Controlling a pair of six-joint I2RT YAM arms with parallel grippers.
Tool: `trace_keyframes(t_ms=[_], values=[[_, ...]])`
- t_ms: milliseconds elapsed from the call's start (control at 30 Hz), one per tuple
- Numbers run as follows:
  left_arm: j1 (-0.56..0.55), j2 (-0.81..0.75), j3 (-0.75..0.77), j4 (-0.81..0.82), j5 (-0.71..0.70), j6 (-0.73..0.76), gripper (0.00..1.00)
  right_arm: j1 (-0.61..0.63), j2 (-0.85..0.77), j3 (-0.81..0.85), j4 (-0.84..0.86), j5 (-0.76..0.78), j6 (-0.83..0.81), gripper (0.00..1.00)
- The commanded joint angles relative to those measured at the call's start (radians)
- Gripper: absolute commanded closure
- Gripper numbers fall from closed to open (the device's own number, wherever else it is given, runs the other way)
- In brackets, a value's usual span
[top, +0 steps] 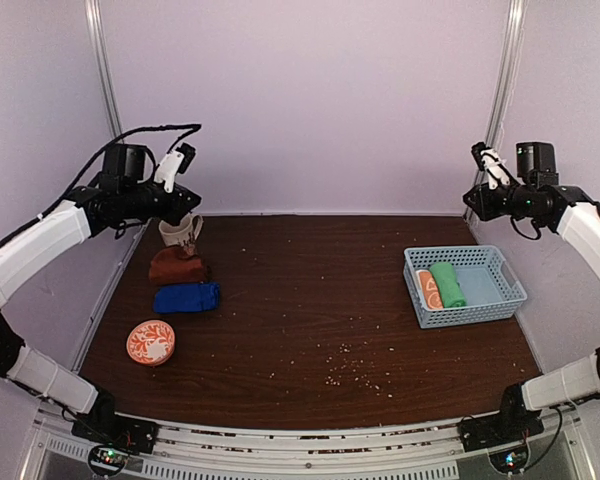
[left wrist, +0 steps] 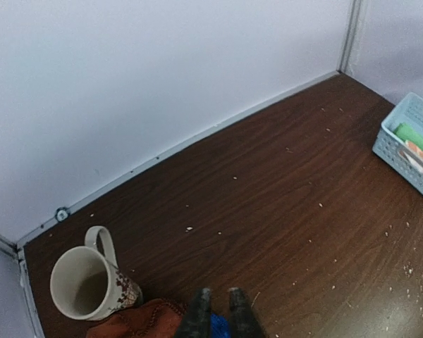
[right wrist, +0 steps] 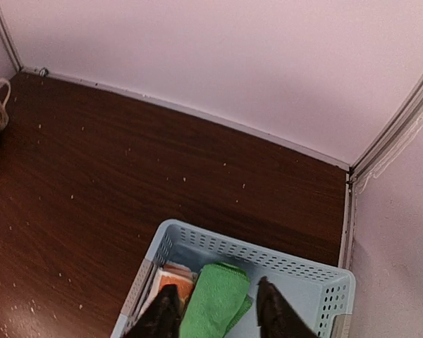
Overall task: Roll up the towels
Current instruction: Move the storage box to the corner of the board.
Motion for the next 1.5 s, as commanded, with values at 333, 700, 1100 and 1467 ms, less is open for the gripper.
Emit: trace_keyframes(t_ms=[333,700,1100,1467], values=[[-0.277,0.13,-0.01,-0.04,0.191,0.077,0.46,-0.017,-0.077,-0.18,-0.712,-0.021,-0.684,0.15],[-0.308,0.144,-0.076,-0.005,0.173,0.071,0.47,-0.023,0.07,-0.314,-0.603,0.359,-0.678,1.0],[-0.308,0.164,-0.084,0.006,0.15,0.08,0.46,-0.023,0.262,-0.248,-0.321,0.38,-0.662,1.0],[-0.307,0.215,-0.057,0.032,0.12,0.037,0.46,-0.024,0.67,0.164,-0.2,0.249,-0.569,1.0]])
